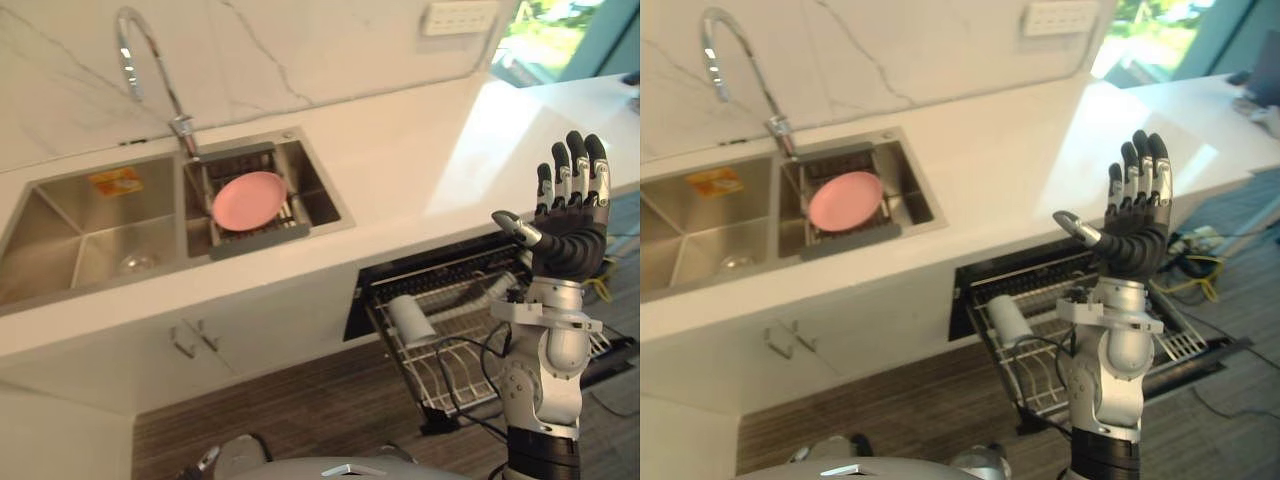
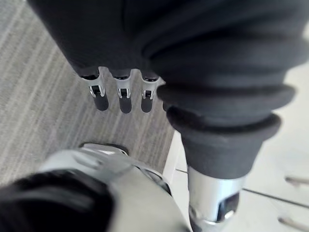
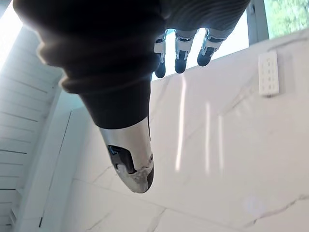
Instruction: Walk over to the sink, pick up the cup, carry it to the dishwasher, place the cup inside the dishwasher, then close the dishwasher door
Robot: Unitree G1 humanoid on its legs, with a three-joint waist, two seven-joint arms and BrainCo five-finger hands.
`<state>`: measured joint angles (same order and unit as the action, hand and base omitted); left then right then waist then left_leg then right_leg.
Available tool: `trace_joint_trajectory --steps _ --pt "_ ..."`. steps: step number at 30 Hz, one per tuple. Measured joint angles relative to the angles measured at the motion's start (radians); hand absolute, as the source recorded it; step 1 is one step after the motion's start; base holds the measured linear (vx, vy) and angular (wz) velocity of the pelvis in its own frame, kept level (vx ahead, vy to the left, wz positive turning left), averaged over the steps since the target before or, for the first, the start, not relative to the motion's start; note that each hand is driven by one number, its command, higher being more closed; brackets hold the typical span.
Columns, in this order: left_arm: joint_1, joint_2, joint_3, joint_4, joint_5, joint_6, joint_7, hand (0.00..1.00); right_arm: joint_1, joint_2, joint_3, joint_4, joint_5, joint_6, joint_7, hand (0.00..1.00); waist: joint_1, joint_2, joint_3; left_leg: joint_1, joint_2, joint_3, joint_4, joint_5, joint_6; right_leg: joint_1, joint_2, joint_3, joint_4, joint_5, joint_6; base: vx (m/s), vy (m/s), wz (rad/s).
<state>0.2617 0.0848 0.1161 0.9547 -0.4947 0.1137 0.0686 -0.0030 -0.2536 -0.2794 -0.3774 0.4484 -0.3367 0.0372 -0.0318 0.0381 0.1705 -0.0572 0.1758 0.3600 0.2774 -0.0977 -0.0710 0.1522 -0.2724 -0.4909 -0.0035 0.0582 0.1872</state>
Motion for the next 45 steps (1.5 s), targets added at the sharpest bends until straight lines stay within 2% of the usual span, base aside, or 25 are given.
trace_joint_trajectory --steps 3,6,7,8,9,10,11,12,13,14,15,17,18,19,21,23,26,30,32,34,35,37,42,45 --pt "0.008 0.001 0.002 0.023 -0.025 0.016 0.011 0.0 0.016 0.015 0.017 0.0 0.057 0.001 0.004 0.0 0.001 -0.005 -0.001 -0.024 -0.039 -0.002 0.013 -0.016 0.022 0.0 -0.026 0.009 -0.008 -0.005 0.017 0.04 0.093 0.17" --pt "-0.004 0.019 0.008 0.052 -0.03 0.05 0.012 0.0 0.065 0.054 0.032 0.0 0.056 0.008 -0.001 0.0 -0.001 -0.031 0.0 -0.05 -0.081 -0.007 0.07 -0.066 0.049 -0.04 -0.096 0.003 0.097 -0.055 0.042 0.09 0.157 0.18" --pt "-0.002 0.029 0.021 0.06 -0.012 0.051 0.012 0.0 0.09 0.081 0.043 0.001 0.056 0.011 -0.01 0.0 0.006 -0.056 0.0 -0.032 -0.109 -0.002 0.067 -0.09 0.069 -0.058 -0.147 -0.004 0.186 -0.086 0.006 0.18 0.204 0.04" --pt "-0.002 0.031 0.018 0.067 0.003 0.049 0.016 0.0 0.102 0.083 0.066 0.005 0.055 0.016 -0.023 0.0 0.01 -0.064 0.001 -0.005 -0.131 -0.004 0.042 -0.097 0.082 -0.124 -0.197 0.016 0.351 -0.106 -0.139 0.16 0.167 -0.03" --pt "-0.002 0.031 0.017 0.068 0.008 0.05 0.019 0.0 0.102 0.082 0.085 0.009 0.055 0.016 -0.024 0.0 0.011 -0.064 0.001 0.011 -0.137 -0.002 0.022 -0.096 0.09 -0.174 -0.221 0.033 0.452 -0.079 -0.197 0.15 0.165 0.03" --pt "-0.004 0.037 0.003 0.066 0.008 0.052 0.029 0.0 0.102 0.087 0.12 0.019 0.053 0.016 -0.017 0.0 0.008 -0.065 0.001 0.049 -0.145 -0.009 -0.018 -0.082 0.113 -0.245 -0.236 0.084 0.583 -0.067 -0.201 0.23 0.171 0.24" --pt "-0.007 0.056 -0.007 0.05 0.005 0.059 0.038 0.0 0.102 0.087 0.139 0.044 0.024 0.016 0.0 0.0 0.006 -0.083 0.003 0.09 -0.15 -0.038 -0.062 -0.067 0.107 -0.276 -0.177 0.129 0.623 -0.152 -0.128 0.25 0.137 0.39" --pt "-0.01 0.064 -0.008 0.042 0.004 0.065 0.041 0.0 0.105 0.087 0.139 0.047 0.013 0.017 0.004 0.0 0.006 -0.093 0.003 0.099 -0.151 -0.052 -0.079 -0.062 0.107 -0.282 -0.139 0.145 0.609 -0.181 -0.113 0.24 0.049 0.47" --pt "-0.015 0.072 -0.008 0.038 0.003 0.071 0.045 0.0 0.106 0.086 0.138 0.047 0.006 0.017 0.004 0.0 0.004 -0.106 0.001 0.108 -0.15 -0.068 -0.095 -0.056 0.105 -0.286 -0.097 0.162 0.586 -0.204 -0.107 0.18 -0.01 0.66" --pt "-0.028 0.087 -0.008 0.037 0.005 0.09 0.051 0.0 0.106 0.083 0.129 0.042 -0.008 0.016 0.003 0.0 -0.006 -0.125 -0.006 0.117 -0.15 -0.103 -0.12 -0.045 0.099 -0.294 -0.018 0.18 0.525 -0.226 -0.107 0.25 -0.038 1.01" --pt "-0.048 0.095 -0.009 0.038 0.009 0.113 0.051 0.0 0.106 0.075 0.112 0.038 -0.022 0.009 0.004 0.0 -0.016 -0.13 -0.005 0.127 -0.149 -0.143 -0.129 -0.041 0.095 -0.302 0.045 0.185 0.462 -0.227 -0.112 0.26 -0.051 1.06" --pt "-0.059 0.096 -0.009 0.036 0.029 0.119 0.047 0.0 0.107 0.065 0.11 0.039 -0.049 0.009 0.0 0.0 -0.027 -0.13 -0.006 0.135 -0.151 -0.172 -0.127 -0.039 0.09 -0.321 0.097 0.226 0.385 -0.196 -0.125 0.26 -0.09 0.91" --pt "-0.06 0.105 -0.01 0.036 0.036 0.122 0.035 0.0 0.119 0.064 0.112 0.034 -0.097 0.009 -0.004 0.0 -0.028 -0.149 -0.016 0.134 -0.178 -0.193 -0.113 -0.046 0.076 -0.327 0.106 0.264 0.306 -0.044 -0.141 0.26 -0.13 0.8" --pt "-0.074 0.102 -0.011 0.04 0.047 0.123 0.027 0.0 0.118 0.046 0.112 0.041 -0.129 0.012 -0.006 0.0 -0.018 -0.137 -0.014 0.139 -0.173 -0.214 -0.109 -0.056 0.066 -0.314 0.106 0.25 0.312 -0.065 -0.149 0.15 -0.088 0.57" --pt "-0.075 0.082 -0.034 0.033 0.067 0.118 0.004 0.0 0.115 0.033 0.112 0.038 -0.156 0.017 -0.005 0.0 -0.012 -0.097 -0.01 0.139 -0.149 -0.225 -0.113 -0.072 0.053 -0.284 0.132 0.23 0.251 -0.058 -0.146 0.19 -0.049 0.22" --pt "-0.075 0.075 -0.039 0.029 0.082 0.101 -0.014 0.0 0.117 0.03 0.111 0.038 -0.189 0.035 -0.006 0.0 -0.005 -0.072 -0.013 0.145 -0.136 -0.223 -0.126 -0.071 0.049 -0.269 0.149 0.225 0.222 -0.049 -0.154 0.17 -0.024 0.01" --pt "-0.072 0.086 -0.051 0.021 0.11 0.092 -0.03 0.0 0.12 0.028 0.108 0.038 -0.261 0.061 -0.028 0.0 -0.005 -0.084 -0.007 0.174 -0.123 -0.221 -0.141 -0.082 0.04 -0.222 0.169 0.221 0.182 -0.041 -0.155 0.05 -0.007 -0.05" --pt "-0.071 0.101 -0.058 0.022 0.128 0.089 -0.027 0.0 0.152 0.025 0.11 0.033 -0.385 0.078 -0.028 0.0 -0.001 -0.106 -0.006 0.181 -0.128 -0.21 -0.156 -0.094 0.051 -0.197 0.171 0.228 0.12 -0.003 -0.142 -0.03 0.045 -0.04" --pt "-0.07 0.103 -0.057 0.023 0.148 0.102 -0.026 0.0 0.161 -0.012 0.114 0.033 -0.502 0.08 -0.028 0.0 -0.001 -0.11 -0.008 0.184 -0.138 -0.208 -0.157 -0.092 0.055 -0.186 0.164 0.228 0.102 0.008 -0.134 -0.04 0.077 0.0" --pt "-0.071 0.103 -0.048 0.028 0.163 0.106 -0.027 0.0 0.155 -0.055 0.114 0.033 -0.547 0.081 -0.028 0.0 -0.001 -0.11 -0.009 0.184 -0.143 -0.209 -0.161 -0.091 0.058 -0.185 0.16 0.227 0.097 0.014 -0.135 -0.02 0.055 0.04" --pt "-0.071 0.102 -0.04 0.031 0.186 0.11 -0.029 0.0 0.15 -0.114 0.113 0.033 -0.607 0.09 -0.03 0.0 -0.001 -0.11 -0.011 0.184 -0.148 -0.213 -0.169 -0.088 0.061 -0.185 0.155 0.223 0.095 0.016 -0.136 -0.01 0.036 0.09" --pt "-0.071 0.103 -0.039 0.032 0.2 0.115 -0.03 0.0 0.141 -0.154 0.114 0.041 -0.663 0.104 -0.039 0.0 -0.003 -0.11 -0.017 0.186 -0.152 -0.215 -0.184 -0.076 0.062 -0.184 0.149 0.209 0.094 0.017 -0.135 0.0 0.021 0.18" --pt "-0.071 0.104 -0.042 0.027 0.225 0.13 -0.043 0.0 0.039 -0.257 0.127 0.14 -0.839 0.16 -0.068 0.0 -0.001 -0.102 -0.035 0.193 -0.159 -0.19 -0.216 -0.043 0.059 -0.164 0.131 0.173 0.089 0.017 -0.135 -0.02 0.006 0.27" --pt "-0.067 0.104 -0.054 0.025 0.225 0.133 -0.054 0.0 -0.033 -0.286 0.164 0.206 -0.935 0.193 -0.074 0.0 0.017 -0.095 -0.042 0.206 -0.163 -0.189 -0.236 -0.031 0.061 -0.154 0.128 0.168 0.083 0.019 -0.132 -0.05 -0.006 0.08"
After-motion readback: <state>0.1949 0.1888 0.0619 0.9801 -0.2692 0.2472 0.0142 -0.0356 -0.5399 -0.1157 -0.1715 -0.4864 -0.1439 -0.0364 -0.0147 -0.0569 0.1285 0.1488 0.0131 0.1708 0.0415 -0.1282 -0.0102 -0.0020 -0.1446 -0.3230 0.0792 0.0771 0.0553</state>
